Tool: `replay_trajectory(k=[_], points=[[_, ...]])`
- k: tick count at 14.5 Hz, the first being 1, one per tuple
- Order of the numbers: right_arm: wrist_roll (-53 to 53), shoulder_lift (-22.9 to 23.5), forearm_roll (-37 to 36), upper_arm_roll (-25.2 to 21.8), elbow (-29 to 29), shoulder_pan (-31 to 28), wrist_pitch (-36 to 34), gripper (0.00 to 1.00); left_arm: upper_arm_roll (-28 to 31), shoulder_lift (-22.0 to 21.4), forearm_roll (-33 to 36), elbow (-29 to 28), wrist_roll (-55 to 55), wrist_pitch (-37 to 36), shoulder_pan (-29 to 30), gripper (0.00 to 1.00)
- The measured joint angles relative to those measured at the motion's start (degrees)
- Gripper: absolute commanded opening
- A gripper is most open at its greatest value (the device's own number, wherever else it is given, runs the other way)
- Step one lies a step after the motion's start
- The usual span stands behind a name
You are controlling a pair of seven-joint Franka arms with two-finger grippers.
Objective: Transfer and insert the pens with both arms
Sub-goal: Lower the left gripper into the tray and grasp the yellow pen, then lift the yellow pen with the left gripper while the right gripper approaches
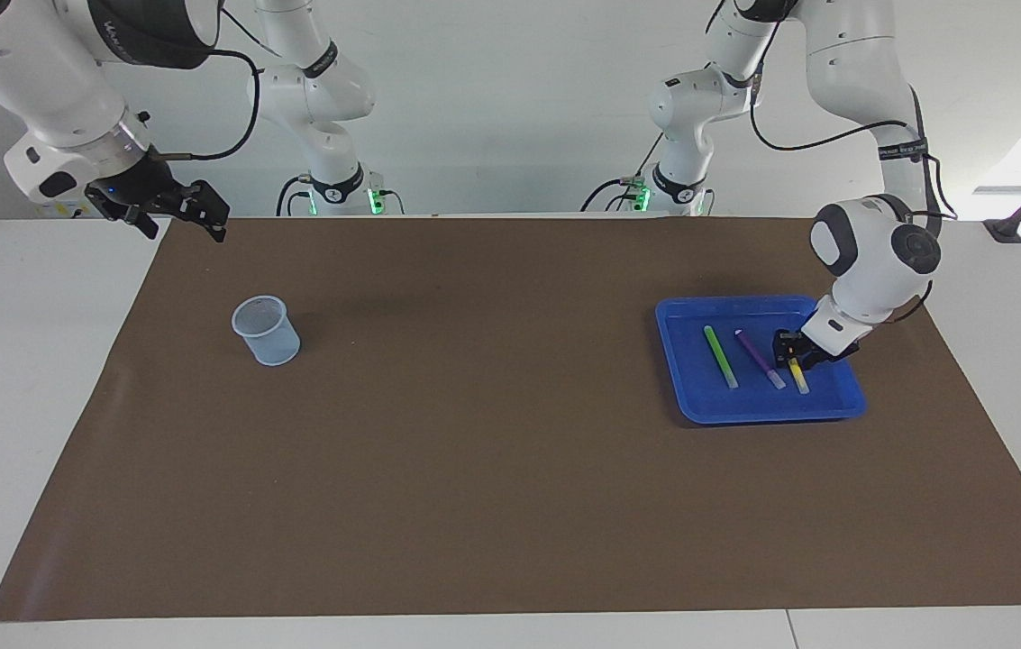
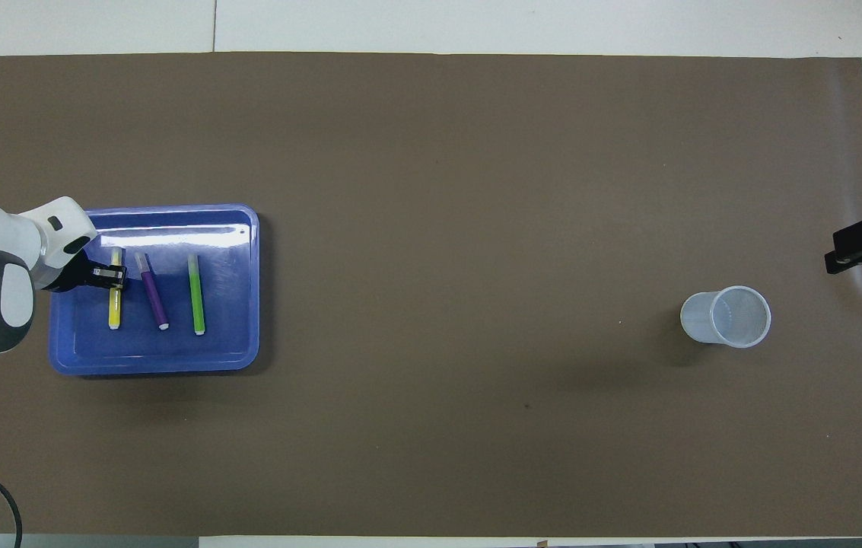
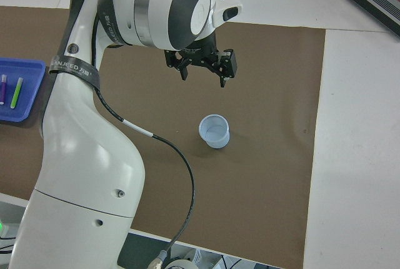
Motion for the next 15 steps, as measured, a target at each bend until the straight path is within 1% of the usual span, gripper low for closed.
replay_trajectory(k=[2,7,11,13,15], points=[[0.00,0.00,1.16,0.08,-0.10,0.00,0.77,1.00,-0.01,0.00,0.09,0.00,0.01,0.22,-0.01,0.00],[0.00,0.00,7.50,0.02,-0.23,-0.14,0.79,1.00,-0.02,0.01,0.14,0.08,0.01,0.47,-0.01,0.00],[0.00,-0.09,15.77,-0.25,-1.46,-0.88,1.04,1.00,-0.03,0.01,0.14,0.55,0.01,0.52,-0.01,0.00],[0.00,-0.93,21.74,-0.34,-3.88,-1.14,3.36,1.00,-0.03,0.01,0.14,0.93,0.01,0.52,-0.01,0.00],[0.00,-2.61,26.79,-0.30,-8.07,-1.11,6.93,1.00,-0.04,0.01,0.14,1.68,0.01,0.02,-0.02,0.00]])
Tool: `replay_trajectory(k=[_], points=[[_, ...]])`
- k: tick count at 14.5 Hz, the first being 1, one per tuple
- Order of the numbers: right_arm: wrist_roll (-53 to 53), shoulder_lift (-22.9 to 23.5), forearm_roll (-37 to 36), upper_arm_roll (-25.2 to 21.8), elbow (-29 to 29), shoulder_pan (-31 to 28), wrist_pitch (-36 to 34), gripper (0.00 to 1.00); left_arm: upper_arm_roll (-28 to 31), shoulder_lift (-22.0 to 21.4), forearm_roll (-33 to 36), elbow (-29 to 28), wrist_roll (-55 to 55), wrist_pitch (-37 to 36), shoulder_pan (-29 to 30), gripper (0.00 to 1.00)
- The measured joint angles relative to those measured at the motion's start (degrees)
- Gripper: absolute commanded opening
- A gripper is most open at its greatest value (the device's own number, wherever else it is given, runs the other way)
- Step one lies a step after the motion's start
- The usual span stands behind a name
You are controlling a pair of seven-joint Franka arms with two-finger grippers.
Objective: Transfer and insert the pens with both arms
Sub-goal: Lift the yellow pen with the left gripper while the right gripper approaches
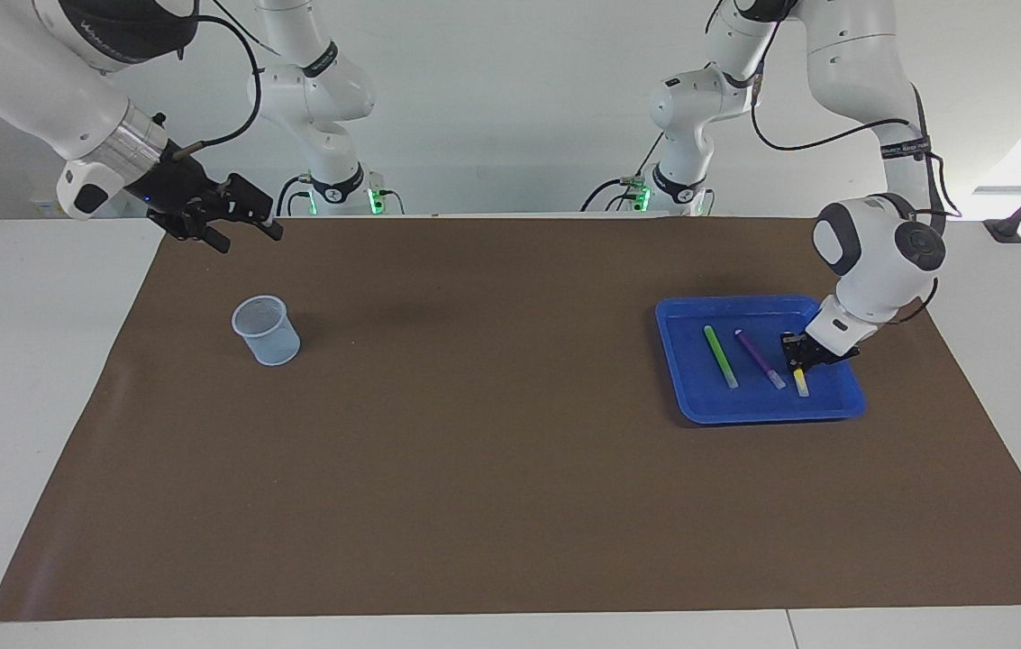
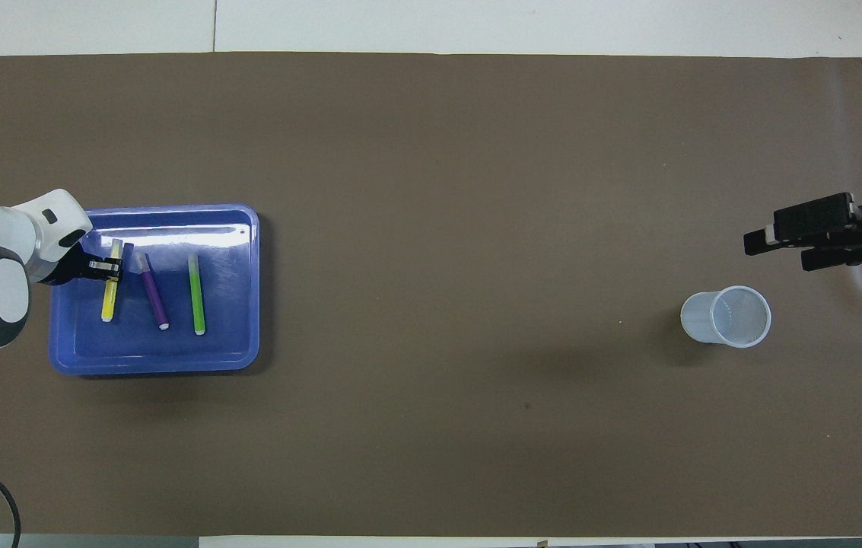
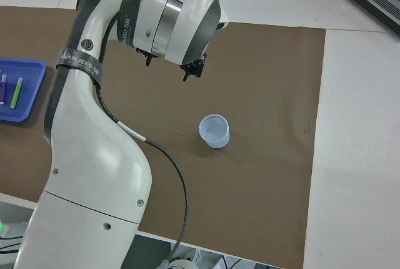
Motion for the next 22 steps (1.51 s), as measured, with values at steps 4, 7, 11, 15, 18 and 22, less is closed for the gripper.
replay_trajectory(k=[4,7,11,15,18,22], points=[[0.01,-2.85,4.51,0.23,-5.86,0.35,2.81,1.00,-0.24,-0.04,0.00,5.84,-0.07,-8.40,-0.84,0.00],[1.24,-4.68,8.76,0.33,-9.30,0.35,3.17,1.00,-0.60,-0.28,0.00,11.70,-3.92,-17.44,-2.44,0.00],[8.40,-5.45,15.20,2.20,-10.86,0.37,7.79,1.00,-3.29,-1.22,-2.81,20.78,-23.72,-31.78,-6.84,0.00],[11.80,-5.91,23.66,6.81,-13.20,0.44,15.29,1.00,-10.76,-2.81,-13.22,23.43,-52.89,-35.31,-8.12,0.00],[13.59,-6.29,29.11,10.79,-14.40,0.54,21.93,1.00,-14.23,-4.16,-21.31,23.72,-71.18,-34.31,-8.21,0.00],[21.21,-6.33,30.61,14.57,-16.23,8.67,38.99,1.00,-18.89,-5.68,-28.14,23.82,-92.47,-30.43,-8.22,0.00]])
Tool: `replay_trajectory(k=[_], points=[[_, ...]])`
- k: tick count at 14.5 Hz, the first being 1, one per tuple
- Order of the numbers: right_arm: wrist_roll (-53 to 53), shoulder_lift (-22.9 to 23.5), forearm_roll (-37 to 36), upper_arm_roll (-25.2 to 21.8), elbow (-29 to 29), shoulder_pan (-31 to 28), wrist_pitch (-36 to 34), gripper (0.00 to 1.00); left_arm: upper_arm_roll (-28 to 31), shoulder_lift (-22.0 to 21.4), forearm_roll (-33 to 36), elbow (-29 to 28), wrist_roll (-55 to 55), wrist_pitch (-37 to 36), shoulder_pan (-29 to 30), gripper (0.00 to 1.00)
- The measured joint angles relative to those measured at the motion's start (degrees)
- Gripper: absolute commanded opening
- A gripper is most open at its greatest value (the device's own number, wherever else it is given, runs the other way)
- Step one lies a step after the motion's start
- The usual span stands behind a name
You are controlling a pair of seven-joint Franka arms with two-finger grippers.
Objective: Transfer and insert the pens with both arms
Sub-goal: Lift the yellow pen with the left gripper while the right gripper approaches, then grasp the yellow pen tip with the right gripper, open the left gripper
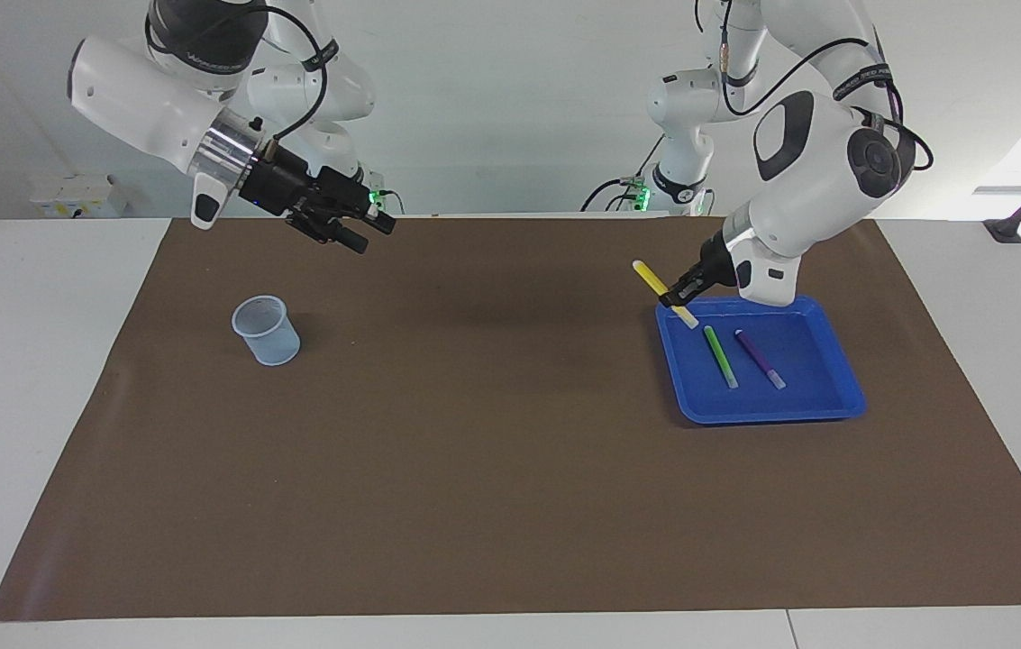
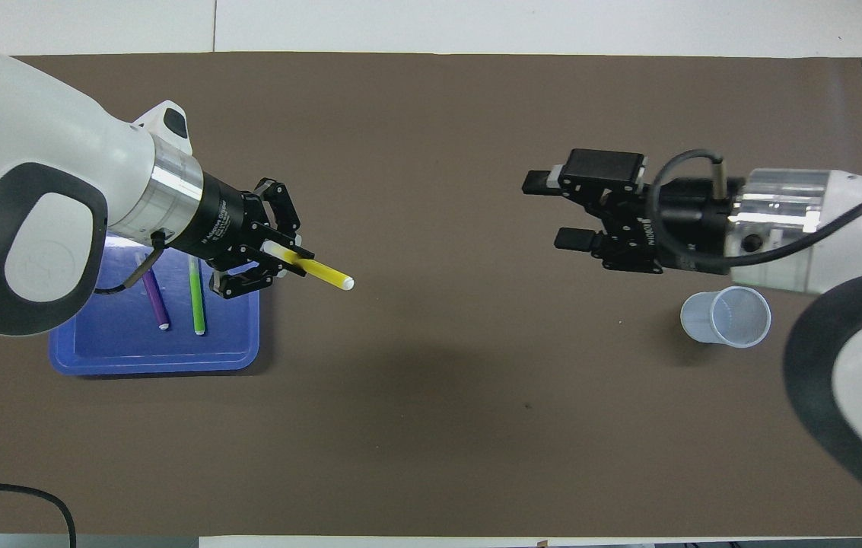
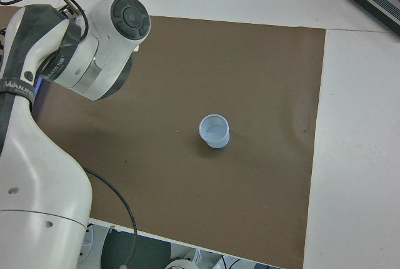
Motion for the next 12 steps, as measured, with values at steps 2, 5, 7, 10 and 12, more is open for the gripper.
replay_trajectory(k=[2,5,7,10,12], points=[[1.24,0.01,0.00,0.41,-1.96,5.43,6.51,0.95,-1.89,-0.46,-3.10,0.00,-7.20,1.74,-0.02,0.00],[0.57,0.05,-0.01,0.48,-3.34,7.42,7.94,0.76,-2.19,-1.09,-6.39,-0.01,-16.34,4.63,-0.02,0.00],[-1.04,0.48,-0.01,0.11,-3.87,7.30,7.94,0.76,-2.34,-1.14,-6.84,-0.01,-19.35,6.37,-0.55,0.00],[-2.14,0.91,-0.01,0.27,-3.84,7.69,7.89,0.74,-2.48,-1.14,-7.07,-0.03,-22.56,8.85,-2.37,0.00],[-2.23,0.91,-0.02,0.32,-3.66,8.95,7.89,0.70,-2.62,-1.14,-7.46,-0.23,-23.70,10.19,-3.40,0.00]])
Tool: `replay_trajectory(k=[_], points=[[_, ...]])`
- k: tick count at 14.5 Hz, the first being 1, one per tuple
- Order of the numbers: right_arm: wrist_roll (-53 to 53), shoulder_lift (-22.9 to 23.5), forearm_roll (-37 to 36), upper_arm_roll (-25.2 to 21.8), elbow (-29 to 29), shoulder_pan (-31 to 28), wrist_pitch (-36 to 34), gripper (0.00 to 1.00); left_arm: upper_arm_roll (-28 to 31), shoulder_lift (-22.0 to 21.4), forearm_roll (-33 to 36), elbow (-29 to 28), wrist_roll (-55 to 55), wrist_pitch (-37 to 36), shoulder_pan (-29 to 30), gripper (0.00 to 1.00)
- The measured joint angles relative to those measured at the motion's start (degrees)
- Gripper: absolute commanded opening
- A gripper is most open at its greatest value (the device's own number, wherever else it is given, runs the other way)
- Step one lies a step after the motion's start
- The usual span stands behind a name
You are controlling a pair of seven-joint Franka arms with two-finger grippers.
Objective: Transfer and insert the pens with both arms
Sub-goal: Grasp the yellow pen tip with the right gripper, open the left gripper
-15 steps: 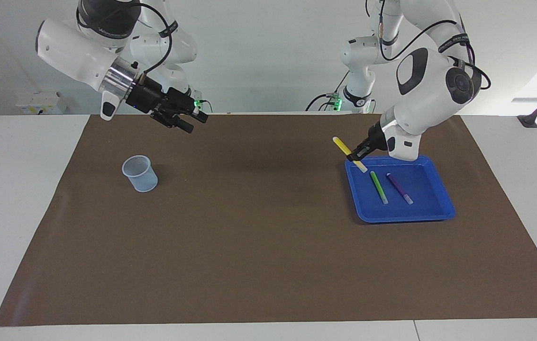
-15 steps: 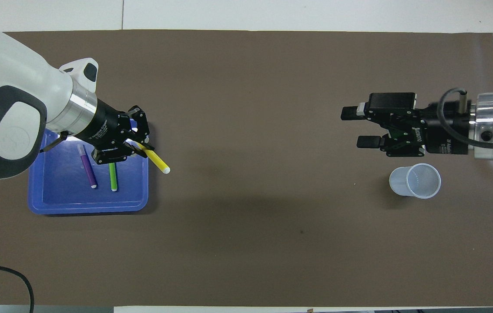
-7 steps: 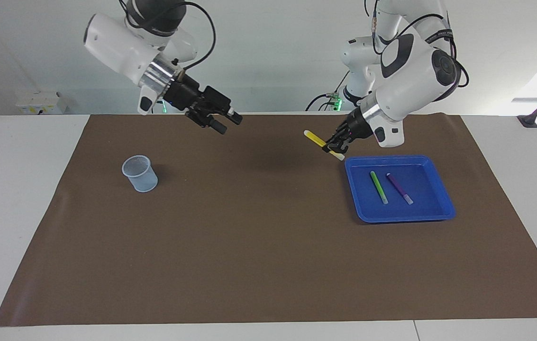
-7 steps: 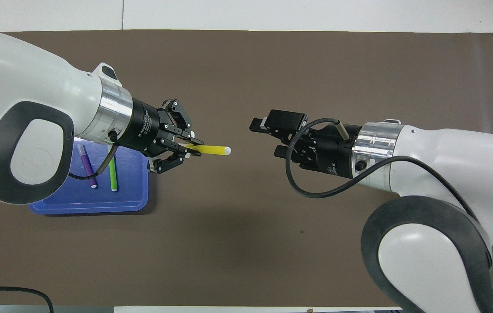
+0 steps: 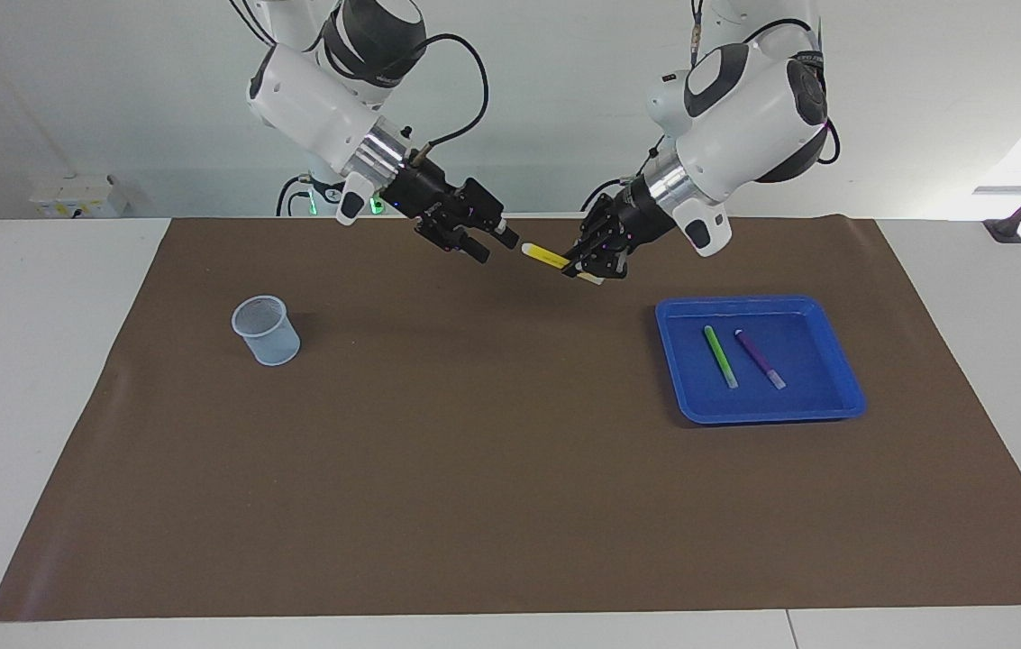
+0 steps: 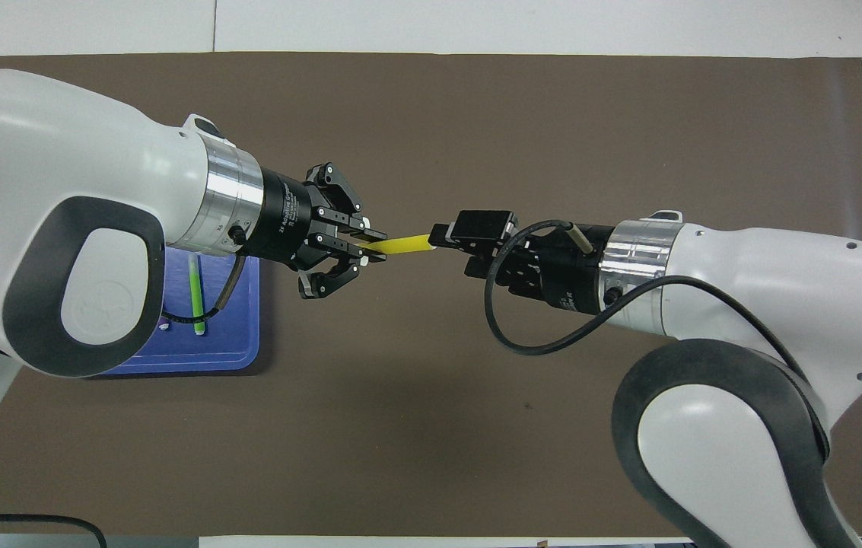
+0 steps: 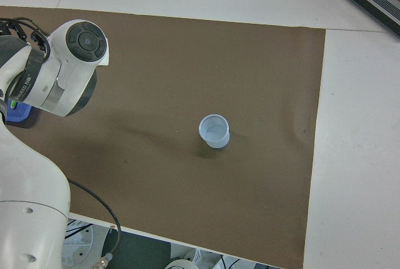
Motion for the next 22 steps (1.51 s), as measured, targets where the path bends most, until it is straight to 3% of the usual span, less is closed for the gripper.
replay_trajectory(k=[1,2,12,14,22], points=[[0.00,0.00,-0.01,0.05,0.13,0.50,0.03,0.57,-0.05,0.00,-0.29,-0.22,-0.28,0.58,-0.57,0.00],[0.00,0.00,-0.01,0.05,0.28,0.76,0.04,0.52,-0.09,0.00,-0.65,-0.48,-0.56,1.16,-1.02,0.00],[-0.19,0.49,-0.24,-0.42,0.74,0.57,1.67,0.49,-0.06,0.00,-2.23,-1.06,-0.91,1.75,-1.29,0.00],[-0.19,0.67,-0.24,-0.41,0.79,0.60,1.94,0.41,-0.06,0.00,-2.40,-1.07,-0.91,1.83,-1.29,0.00],[-0.19,0.71,-0.25,-0.23,1.04,0.73,2.10,0.41,-0.06,0.00,-2.92,-1.10,-0.92,2.33,-1.29,0.00]])
